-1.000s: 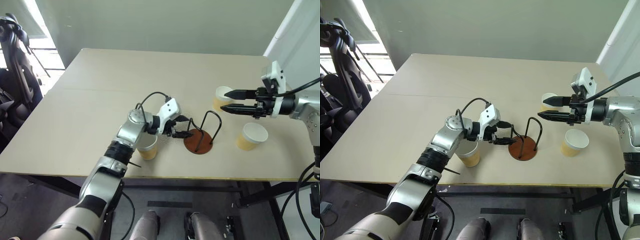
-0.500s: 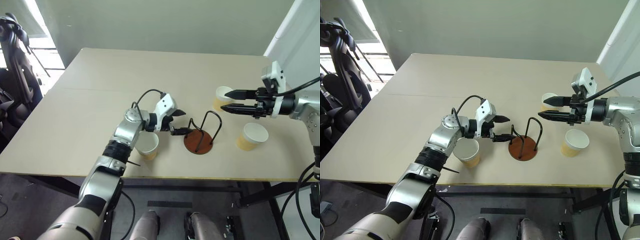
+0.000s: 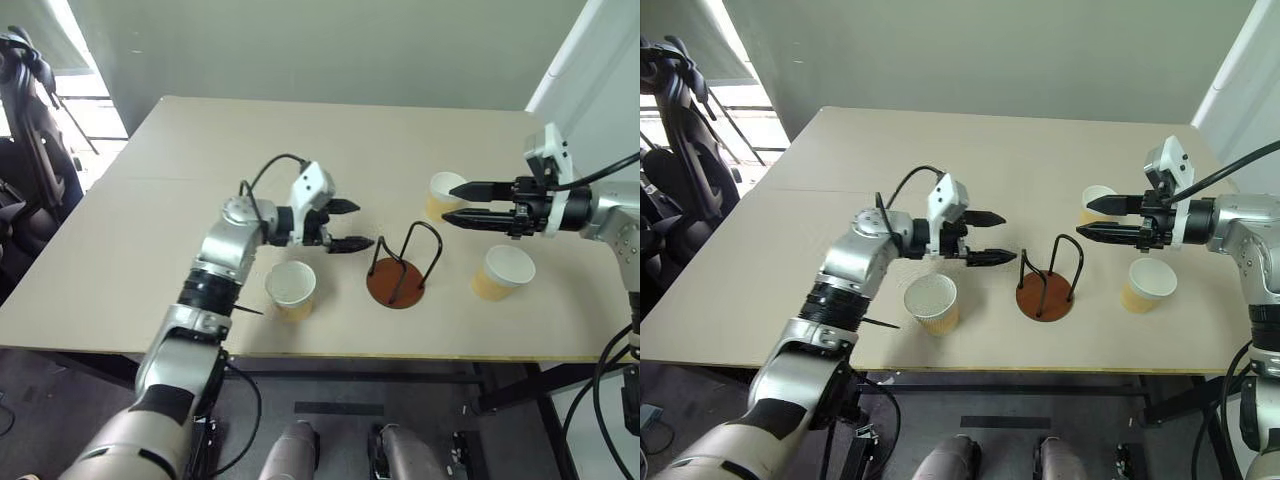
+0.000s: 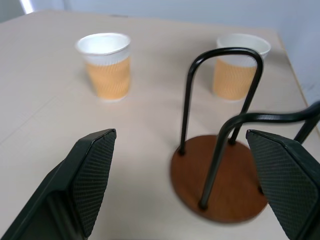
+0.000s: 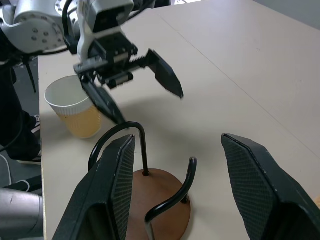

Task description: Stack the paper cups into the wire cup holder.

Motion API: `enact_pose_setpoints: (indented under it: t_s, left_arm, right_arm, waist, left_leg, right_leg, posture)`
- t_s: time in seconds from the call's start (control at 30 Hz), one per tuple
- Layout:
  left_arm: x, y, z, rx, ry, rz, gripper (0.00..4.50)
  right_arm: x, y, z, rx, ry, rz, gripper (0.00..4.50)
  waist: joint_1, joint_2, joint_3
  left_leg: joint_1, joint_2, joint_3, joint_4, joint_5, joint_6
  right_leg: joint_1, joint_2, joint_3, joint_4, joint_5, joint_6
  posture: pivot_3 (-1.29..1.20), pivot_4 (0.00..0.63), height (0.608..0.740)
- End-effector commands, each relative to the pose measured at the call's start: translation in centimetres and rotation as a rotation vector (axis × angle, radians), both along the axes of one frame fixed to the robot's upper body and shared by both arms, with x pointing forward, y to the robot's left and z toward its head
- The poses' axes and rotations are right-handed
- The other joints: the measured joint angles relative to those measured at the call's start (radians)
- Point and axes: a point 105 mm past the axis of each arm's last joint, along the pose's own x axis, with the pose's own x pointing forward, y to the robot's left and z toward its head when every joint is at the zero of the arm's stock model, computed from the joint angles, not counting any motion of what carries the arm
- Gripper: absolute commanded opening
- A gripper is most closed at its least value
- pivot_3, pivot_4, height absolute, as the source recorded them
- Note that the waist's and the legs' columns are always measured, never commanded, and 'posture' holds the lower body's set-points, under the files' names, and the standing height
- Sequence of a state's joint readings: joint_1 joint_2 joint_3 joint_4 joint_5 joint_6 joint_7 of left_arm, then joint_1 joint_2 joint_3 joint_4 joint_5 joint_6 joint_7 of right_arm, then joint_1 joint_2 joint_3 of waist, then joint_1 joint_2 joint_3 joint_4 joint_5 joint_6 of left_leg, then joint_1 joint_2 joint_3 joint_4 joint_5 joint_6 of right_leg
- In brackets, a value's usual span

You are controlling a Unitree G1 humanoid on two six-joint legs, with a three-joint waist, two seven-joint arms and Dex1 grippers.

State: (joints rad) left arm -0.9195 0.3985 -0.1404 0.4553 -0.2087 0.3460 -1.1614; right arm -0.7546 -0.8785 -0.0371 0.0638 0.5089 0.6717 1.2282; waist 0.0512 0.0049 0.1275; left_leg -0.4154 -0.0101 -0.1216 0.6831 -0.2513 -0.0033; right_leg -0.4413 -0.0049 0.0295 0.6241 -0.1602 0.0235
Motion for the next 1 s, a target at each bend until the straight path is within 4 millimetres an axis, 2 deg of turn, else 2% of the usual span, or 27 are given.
enact_pose_setpoints:
  t_s: [0.03,0.2,0.33,0.6,0.7,0.83,1.0]
  left_arm:
    - [0.0,1.2,2.7,-0.031,-0.063,0.008,4.46]
    - [0.8,3.2,4.2,-0.08,-0.08,0.093,4.46]
    - [0.9,4.0,5.2,-0.133,-0.082,0.129,4.46]
    - [-0.7,5.1,6.5,-0.185,-0.013,0.064,4.46]
    - [-1.9,5.8,6.6,-0.146,-0.014,-0.001,4.46]
    - [-2.6,6.6,6.3,-0.087,-0.011,-0.021,4.46]
    - [-2.4,7.0,6.5,-0.087,-0.008,-0.001,4.46]
  right_arm:
    - [-0.1,-0.2,2.2,0.019,-0.086,-0.002,2.74]
    - [1.8,-0.7,2.1,-0.02,-0.132,-0.059,2.74]
    - [4.0,-1.2,1.5,-0.115,-0.178,-0.108,2.74]
    - [7.5,-2.0,-1.3,-0.386,-0.254,-0.138,2.74]
    - [8.9,-2.3,-2.2,-0.496,-0.293,-0.16,2.74]
    - [9.8,-2.5,-2.8,-0.571,-0.324,-0.171,2.74]
    - [10.6,-2.1,-3.0,-0.649,-0.352,-0.165,2.74]
  waist:
    - [0.0,0.0,0.0]
    - [0.001,0.0,0.0]
    - [0.0,0.0,0.0]
    - [-0.001,0.0,0.0]
    - [-0.002,0.001,0.001]
    - [0.0,0.001,0.001]
    - [0.001,0.001,0.001]
  left_leg:
    - [0.0,0.0,0.0,0.0,0.0,0.0]
    - [-0.001,0.0,-0.001,0.0,0.0,0.0]
    - [-0.001,0.0,-0.001,0.0,0.0,0.0]
    - [-0.004,0.001,-0.001,-0.003,0.0,0.0]
    - [-0.004,0.001,-0.001,-0.005,0.0,0.0]
    - [-0.005,0.001,-0.001,-0.006,0.0,-0.001]
    - [-0.005,0.001,-0.001,-0.006,-0.001,-0.001]
  right_leg:
    - [0.0,0.0,0.0,0.0,0.0,0.0]
    - [0.0,0.0,0.0,-0.001,0.0,0.0]
    - [-0.002,-0.001,0.0,-0.001,0.001,-0.001]
    - [-0.008,0.0,0.0,0.001,0.001,-0.002]
    - [-0.009,0.0,-0.001,0.001,0.002,-0.003]
    - [-0.01,0.0,-0.001,0.002,0.001,-0.004]
    - [-0.01,-0.001,-0.001,0.001,0.002,-0.004]
  posture:
    - [0.0,0.15,0.74]
    - [0.0,0.15,0.74]
    - [0.0,0.15,0.74]
    - [0.0,0.15,0.74]
    - [0.0,0.15,0.74]
    - [0.0,0.15,0.74]
    - [0.0,0.15,0.74]
